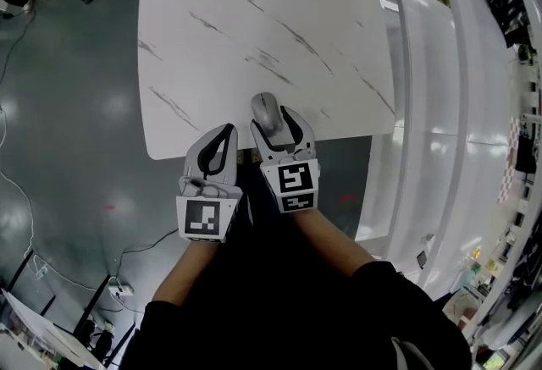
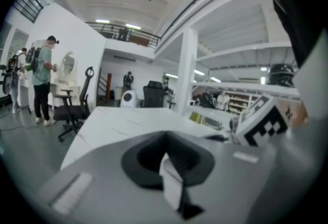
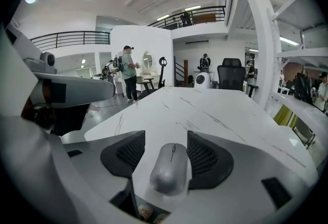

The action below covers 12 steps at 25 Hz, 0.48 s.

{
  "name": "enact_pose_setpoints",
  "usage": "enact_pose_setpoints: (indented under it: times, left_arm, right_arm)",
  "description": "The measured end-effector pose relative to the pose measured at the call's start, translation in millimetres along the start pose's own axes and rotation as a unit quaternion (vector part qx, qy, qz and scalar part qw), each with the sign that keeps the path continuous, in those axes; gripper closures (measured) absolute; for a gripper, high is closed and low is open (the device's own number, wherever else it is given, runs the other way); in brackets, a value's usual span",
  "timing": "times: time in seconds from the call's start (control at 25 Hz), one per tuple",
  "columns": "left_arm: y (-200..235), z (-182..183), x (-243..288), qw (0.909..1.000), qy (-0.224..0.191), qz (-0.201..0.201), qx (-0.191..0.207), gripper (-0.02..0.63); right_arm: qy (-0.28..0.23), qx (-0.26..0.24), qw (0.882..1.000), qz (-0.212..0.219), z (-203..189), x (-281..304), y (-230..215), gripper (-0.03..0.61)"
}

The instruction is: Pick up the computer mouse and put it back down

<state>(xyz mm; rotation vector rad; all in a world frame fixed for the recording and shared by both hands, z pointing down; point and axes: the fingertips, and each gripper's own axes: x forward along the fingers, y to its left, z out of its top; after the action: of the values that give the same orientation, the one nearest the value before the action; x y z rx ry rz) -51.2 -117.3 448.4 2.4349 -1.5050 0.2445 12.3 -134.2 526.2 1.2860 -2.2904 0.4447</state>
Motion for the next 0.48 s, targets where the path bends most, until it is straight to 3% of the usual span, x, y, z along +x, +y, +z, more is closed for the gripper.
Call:
enact_pose_setpoints:
  times: [0.48]
  left_arm:
    - [0, -32, 12, 0.9993, 0.035, -0.007, -0.012, 0.606]
  right_arm:
    - [0.080, 0.022, 0.996, -0.021, -43, 33, -11, 0.342]
